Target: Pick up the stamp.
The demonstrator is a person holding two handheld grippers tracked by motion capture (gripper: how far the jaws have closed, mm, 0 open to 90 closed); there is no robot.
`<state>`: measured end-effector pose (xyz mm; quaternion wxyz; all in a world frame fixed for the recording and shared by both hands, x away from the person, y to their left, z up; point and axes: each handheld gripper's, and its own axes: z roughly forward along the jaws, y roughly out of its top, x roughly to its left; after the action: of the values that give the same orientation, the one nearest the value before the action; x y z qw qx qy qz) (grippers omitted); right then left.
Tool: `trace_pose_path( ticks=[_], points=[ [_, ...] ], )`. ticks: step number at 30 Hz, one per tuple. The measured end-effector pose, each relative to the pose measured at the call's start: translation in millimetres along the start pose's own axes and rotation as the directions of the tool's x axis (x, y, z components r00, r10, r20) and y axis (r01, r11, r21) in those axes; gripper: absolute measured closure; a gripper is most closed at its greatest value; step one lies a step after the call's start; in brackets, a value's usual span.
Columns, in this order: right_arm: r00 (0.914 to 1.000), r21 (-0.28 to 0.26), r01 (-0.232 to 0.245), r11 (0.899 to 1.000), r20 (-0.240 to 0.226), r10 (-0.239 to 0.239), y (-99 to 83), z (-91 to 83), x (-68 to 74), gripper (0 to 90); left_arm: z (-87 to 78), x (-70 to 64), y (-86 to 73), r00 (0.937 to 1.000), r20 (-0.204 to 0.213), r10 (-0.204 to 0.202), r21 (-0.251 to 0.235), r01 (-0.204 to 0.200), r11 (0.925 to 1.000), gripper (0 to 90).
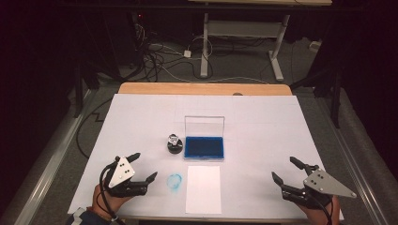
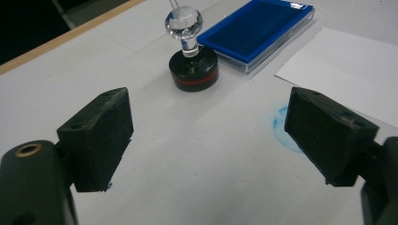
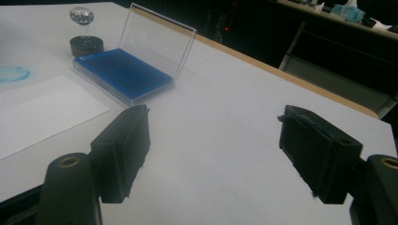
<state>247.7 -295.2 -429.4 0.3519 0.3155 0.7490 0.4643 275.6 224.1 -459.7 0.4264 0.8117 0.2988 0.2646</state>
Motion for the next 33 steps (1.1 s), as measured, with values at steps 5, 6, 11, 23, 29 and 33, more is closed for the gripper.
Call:
trace_pose_path(
  ticks=[5,6,11,23,29,33],
  points=[
    [0.9999,-0.007,0.006,1.000,-0.013,-0.006,0.7,0.0,-0.4,25.2,3.0,3.0,-2.8,0.9998,0.011,-0.019,0.033,0.018,0.9993,15.2],
    [0.9998,-0.010,0.007,1.000,-0.018,-0.007,1.3,0.2,0.0,25.2,2.7,3.0,-3.1,0.9997,0.017,-0.019,0.037,0.018,0.9991,16.2],
    [0.9992,-0.010,0.013,1.000,-0.038,-0.013,2.3,2.6,2.0,25.2,3.3,5.0,-3.1,0.9992,0.025,-0.031,0.054,0.030,0.9981,16.8],
    [0.9988,0.008,0.020,1.000,-0.044,-0.020,2.7,5.3,3.6,25.0,-2.0,20.2,19.6,0.9981,0.057,-0.025,0.113,0.018,0.9934,16.7],
    [0.9982,0.019,0.032,0.999,-0.052,-0.031,1.9,8.4,4.2,24.6,0.0,24.4,28.2,0.9979,0.065,-0.009,0.107,0.002,0.9943,16.7],
    [0.9978,0.028,0.045,0.999,-0.050,-0.043,1.1,9.1,4.6,24.5,5.8,24.9,39.0,0.9966,0.081,0.014,0.121,-0.024,0.9924,16.8]
  ],
)
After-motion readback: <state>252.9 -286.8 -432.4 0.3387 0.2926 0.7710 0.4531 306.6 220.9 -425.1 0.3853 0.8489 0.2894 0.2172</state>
